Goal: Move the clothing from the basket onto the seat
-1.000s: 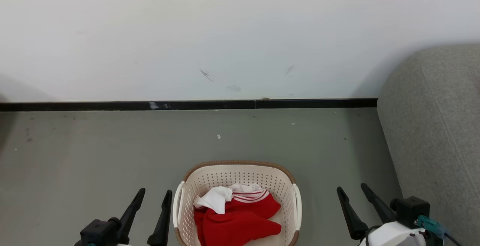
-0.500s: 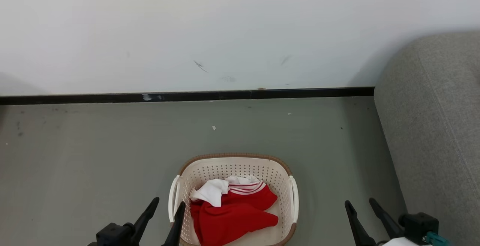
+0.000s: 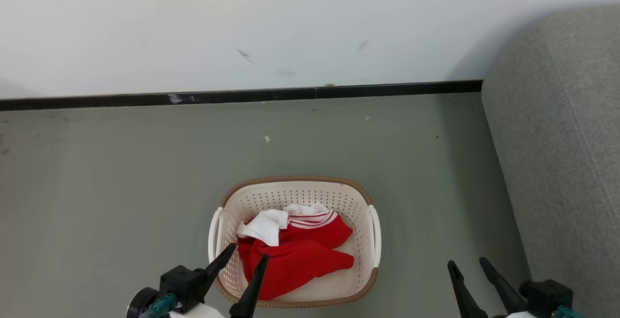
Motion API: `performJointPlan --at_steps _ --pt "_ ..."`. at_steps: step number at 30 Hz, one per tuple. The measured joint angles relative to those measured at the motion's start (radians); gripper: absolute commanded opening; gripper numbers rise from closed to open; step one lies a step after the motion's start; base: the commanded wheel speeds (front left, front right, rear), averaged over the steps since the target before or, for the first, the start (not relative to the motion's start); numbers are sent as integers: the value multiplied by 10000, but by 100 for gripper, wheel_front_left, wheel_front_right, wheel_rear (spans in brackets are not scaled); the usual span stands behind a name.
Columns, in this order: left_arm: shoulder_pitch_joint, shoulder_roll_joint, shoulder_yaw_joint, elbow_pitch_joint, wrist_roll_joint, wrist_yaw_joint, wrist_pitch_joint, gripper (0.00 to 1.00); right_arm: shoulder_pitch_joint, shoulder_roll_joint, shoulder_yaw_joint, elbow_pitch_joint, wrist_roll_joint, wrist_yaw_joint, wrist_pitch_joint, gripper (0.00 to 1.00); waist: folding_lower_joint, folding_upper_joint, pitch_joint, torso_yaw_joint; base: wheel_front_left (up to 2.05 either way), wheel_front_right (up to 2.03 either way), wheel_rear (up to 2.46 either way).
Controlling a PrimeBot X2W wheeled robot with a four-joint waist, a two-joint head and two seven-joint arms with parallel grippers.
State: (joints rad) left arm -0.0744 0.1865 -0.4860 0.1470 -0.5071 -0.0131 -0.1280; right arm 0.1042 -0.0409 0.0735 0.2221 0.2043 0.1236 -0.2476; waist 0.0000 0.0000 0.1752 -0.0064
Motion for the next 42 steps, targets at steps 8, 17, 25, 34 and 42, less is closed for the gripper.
performJointPlan --at_steps 8,17,25,34,42 --pt "-766 -23 -140 54 169 -77 393 100 -20 2 10 -424 94 0 0 100 0 0 702 -150 0 0 0" --pt "-1654 -19 -451 343 610 -81 1110 100 -373 0 198 -777 353 0 0 100 0 0 1662 -357 0 0 0" --pt "-2736 -12 -625 736 869 -86 1870 100 -1048 0 422 -1005 518 0 0 100 0 0 2633 -569 0 0 0" --pt "-3899 -25 -798 1436 1386 -54 2788 100 -1819 -6 522 -1164 623 0 0 100 0 0 3679 -829 0 0 0" --pt "-4626 -192 -815 2096 1432 121 3515 100 -2265 -8 401 -1256 853 0 0 100 0 0 4501 -1102 0 0 0"
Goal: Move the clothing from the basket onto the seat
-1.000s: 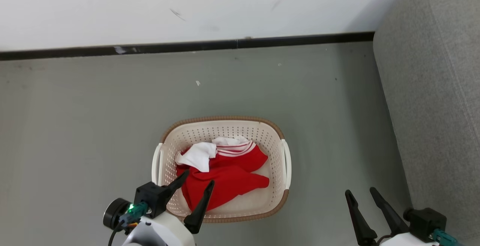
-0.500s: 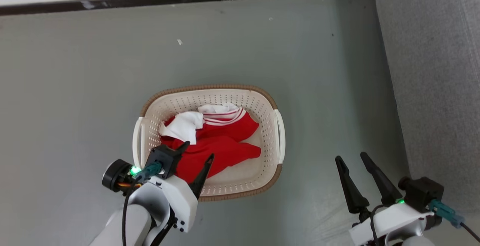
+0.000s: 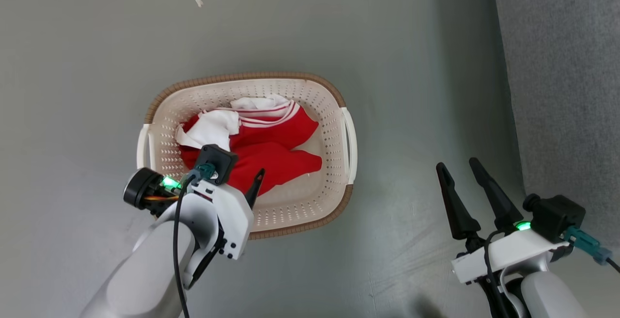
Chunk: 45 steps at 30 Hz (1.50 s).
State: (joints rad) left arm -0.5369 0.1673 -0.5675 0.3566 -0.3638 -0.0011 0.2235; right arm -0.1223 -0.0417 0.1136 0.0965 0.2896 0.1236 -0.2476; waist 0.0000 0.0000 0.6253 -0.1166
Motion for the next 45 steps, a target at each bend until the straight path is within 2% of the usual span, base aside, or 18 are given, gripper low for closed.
performJointPlan --at_steps 16,28,45 --pt "-1456 209 113 1273 506 351 1110 100 -731 0 -73 -148 157 0 -2 100 0 0 1440 -627 0 0 0" --pt "-2052 351 746 1964 291 573 1110 100 -1224 0 -38 -226 278 0 -2 100 0 0 2378 -1052 0 0 0" --pt "-2761 554 1039 2801 188 529 1110 100 -1848 2 121 -313 364 0 -2 100 0 0 3305 -1354 0 0 0"
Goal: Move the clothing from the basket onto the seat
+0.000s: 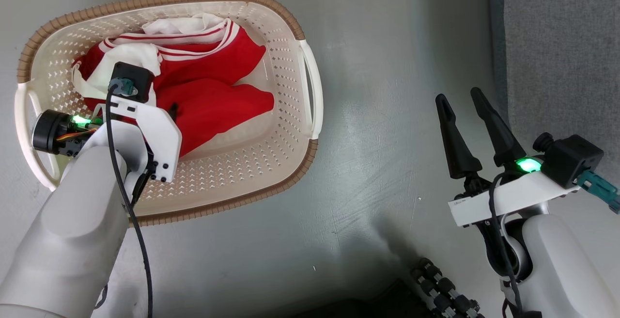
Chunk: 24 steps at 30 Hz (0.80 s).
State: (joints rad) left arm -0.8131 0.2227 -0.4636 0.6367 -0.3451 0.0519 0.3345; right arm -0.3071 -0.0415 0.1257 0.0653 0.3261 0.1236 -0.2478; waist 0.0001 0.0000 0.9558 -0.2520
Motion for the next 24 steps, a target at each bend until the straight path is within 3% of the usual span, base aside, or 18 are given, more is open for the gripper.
performJointPlan --at_steps 24 --pt "-616 81 -345 809 54 -560 -121 100 -300 -2 56 4 42 0 0 100 0 0 594 -166 0 0 0"
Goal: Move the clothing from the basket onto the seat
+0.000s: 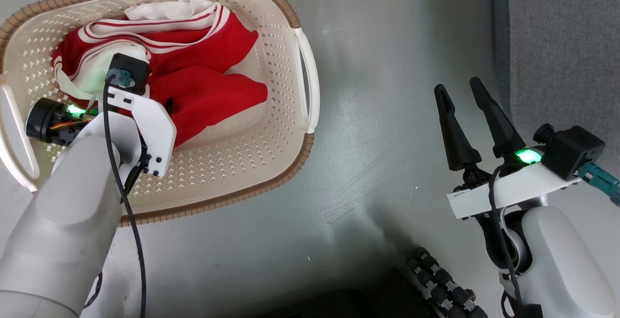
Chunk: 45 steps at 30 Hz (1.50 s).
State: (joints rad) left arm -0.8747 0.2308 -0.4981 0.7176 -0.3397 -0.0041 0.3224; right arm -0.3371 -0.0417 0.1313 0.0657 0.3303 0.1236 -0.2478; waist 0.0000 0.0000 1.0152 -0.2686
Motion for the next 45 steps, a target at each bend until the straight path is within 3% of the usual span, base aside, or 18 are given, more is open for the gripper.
performJointPlan --at_steps 1,2,3,10,12,13,23,45 --pt "-5 0 -12 19 42 0 -96 91 -2 0 0 -2 0 0 0 100 0 0 20 -1 0 0 0" --pt "-24 4 -27 35 94 0 -173 59 -5 0 -4 -6 0 0 0 100 0 0 39 -1 0 0 0" --pt "-62 10 -52 61 134 0 -217 45 -9 0 -12 -8 0 0 0 100 0 0 60 0 0 0 0" --pt "-324 8 -155 194 284 -90 -754 25 -172 2 -157 -63 -6 0 0 100 0 0 171 4 0 0 0" --pt "-368 -38 -157 245 282 -173 -936 4 -172 2 -209 -96 -38 0 0 100 0 0 189 3 0 0 0" --pt "-390 -67 -157 278 282 -173 -1035 0 -171 2 -244 -104 -54 0 0 100 0 0 194 7 0 0 0" --pt "-425 -658 186 508 -90 -207 -2080 0 -211 2 -581 -125 -138 0 0 100 0 0 61 164 0 0 0" --pt "408 -1127 1244 -182 -1269 -616 -5371 0 -798 -10 -959 240 -472 0 -2 100 0 0 -1238 1110 0 0 0"
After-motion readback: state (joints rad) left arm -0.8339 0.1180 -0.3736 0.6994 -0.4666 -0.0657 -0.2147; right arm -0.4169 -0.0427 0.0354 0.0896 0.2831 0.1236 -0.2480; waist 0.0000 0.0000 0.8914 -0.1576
